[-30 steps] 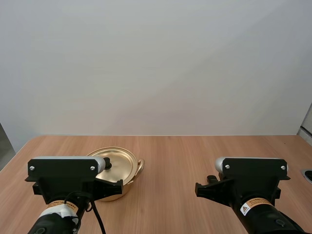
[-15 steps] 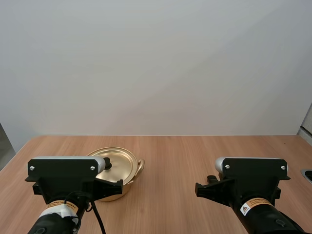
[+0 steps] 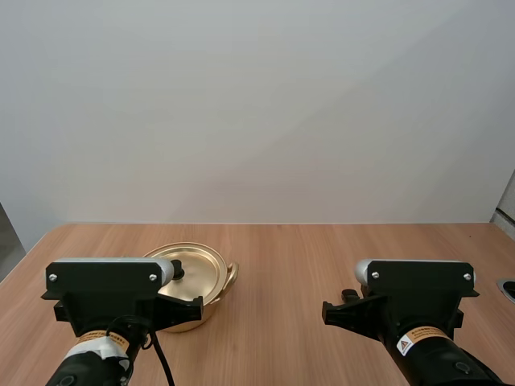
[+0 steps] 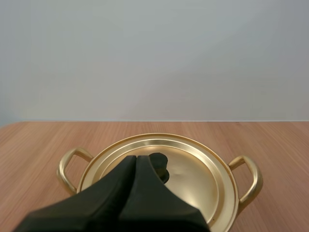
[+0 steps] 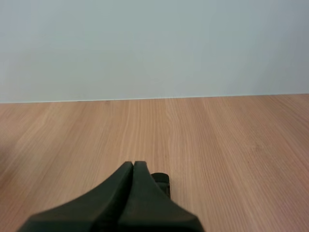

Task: Open the pot, put the car inside, and close it

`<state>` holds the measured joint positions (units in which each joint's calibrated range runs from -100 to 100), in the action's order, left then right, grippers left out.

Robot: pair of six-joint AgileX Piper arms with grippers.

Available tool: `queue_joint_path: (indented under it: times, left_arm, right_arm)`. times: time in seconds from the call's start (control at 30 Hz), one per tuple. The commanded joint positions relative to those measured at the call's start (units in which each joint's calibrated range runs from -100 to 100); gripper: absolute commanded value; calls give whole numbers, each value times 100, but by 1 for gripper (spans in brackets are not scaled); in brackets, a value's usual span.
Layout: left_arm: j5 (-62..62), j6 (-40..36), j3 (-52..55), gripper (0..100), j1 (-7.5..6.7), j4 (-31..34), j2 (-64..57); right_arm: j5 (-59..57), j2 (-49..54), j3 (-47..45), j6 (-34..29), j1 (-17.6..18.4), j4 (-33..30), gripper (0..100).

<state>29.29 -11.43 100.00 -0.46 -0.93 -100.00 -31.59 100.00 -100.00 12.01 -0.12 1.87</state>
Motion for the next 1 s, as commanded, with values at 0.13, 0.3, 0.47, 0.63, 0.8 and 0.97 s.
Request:
queue_joint_path:
  times: [0.13, 0.3, 0.47, 0.63, 0.8, 0.97]
  left_arm:
    - [-3, -3, 0, 0, -5, -2, 0]
    - [-3, -3, 0, 0, -5, -2, 0]
    - [-3, -3, 0, 0, -5, -2, 0]
    - [-257, -3, 0, 0, -5, -65, 0]
    - [-467, -3, 0, 0, -5, -65, 0]
    - [-467, -3, -410, 0, -5, -140, 0]
  right_arm:
    - [8, 0, 0, -3, -2, 3, 0]
    - [6, 0, 0, -3, -44, 170, 0]
    - [6, 0, 0, -3, -114, 574, 0]
    - [6, 0, 0, -3, -114, 635, 0]
    - [812, 0, 0, -3, -114, 29, 0]
    - [2756, 0, 0, -3, -114, -375, 0]
